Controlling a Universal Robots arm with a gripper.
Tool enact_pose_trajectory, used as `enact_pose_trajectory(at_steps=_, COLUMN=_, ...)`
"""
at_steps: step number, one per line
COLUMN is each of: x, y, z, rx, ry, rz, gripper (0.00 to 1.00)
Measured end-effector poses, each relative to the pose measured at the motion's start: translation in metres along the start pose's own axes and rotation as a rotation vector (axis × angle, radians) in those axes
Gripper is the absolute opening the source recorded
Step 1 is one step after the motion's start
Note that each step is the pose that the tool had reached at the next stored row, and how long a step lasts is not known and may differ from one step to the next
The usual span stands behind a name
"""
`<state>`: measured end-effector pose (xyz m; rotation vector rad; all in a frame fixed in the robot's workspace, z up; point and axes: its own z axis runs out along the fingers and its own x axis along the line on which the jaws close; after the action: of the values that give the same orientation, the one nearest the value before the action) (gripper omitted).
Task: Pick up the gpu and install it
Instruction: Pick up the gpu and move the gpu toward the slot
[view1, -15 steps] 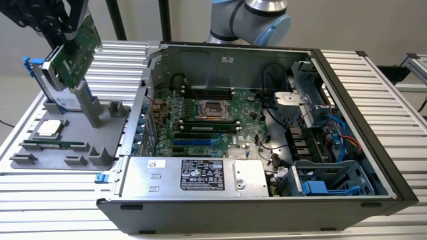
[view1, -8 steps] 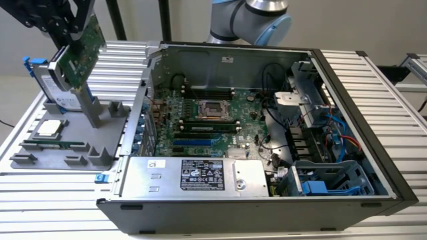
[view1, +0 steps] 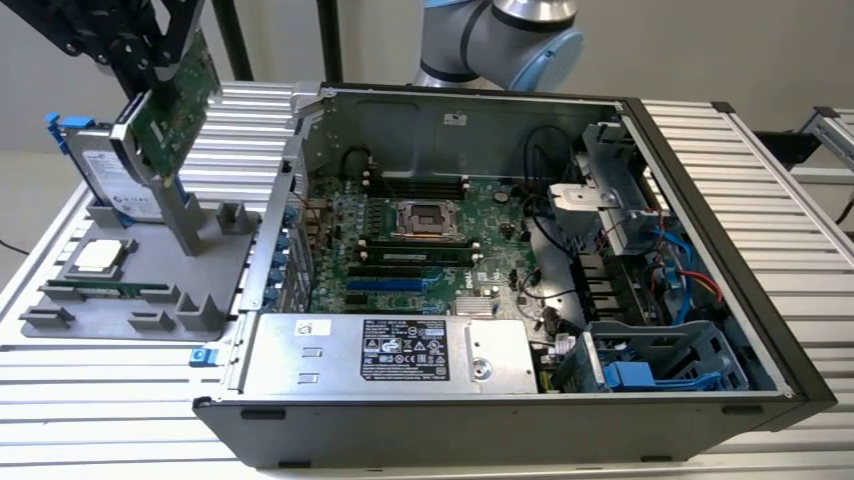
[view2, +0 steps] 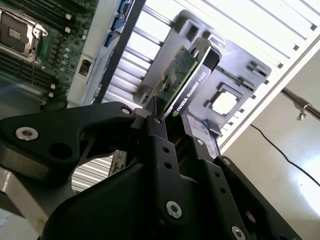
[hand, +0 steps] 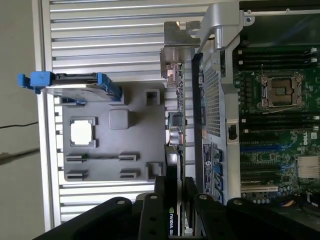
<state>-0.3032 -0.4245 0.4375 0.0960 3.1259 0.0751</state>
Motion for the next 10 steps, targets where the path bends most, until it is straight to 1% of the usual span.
enact_pose_trajectory(at_steps=4, x=-0.0015, y=0.0001, z=0.0, rx=0.0, ry=0.0, rz=0.0, gripper=0.0)
enact_pose_trajectory(at_steps=10, x=-0.0017, y=0.0001, z=0.0, rx=0.0, ry=0.0, rz=0.0, gripper=0.0)
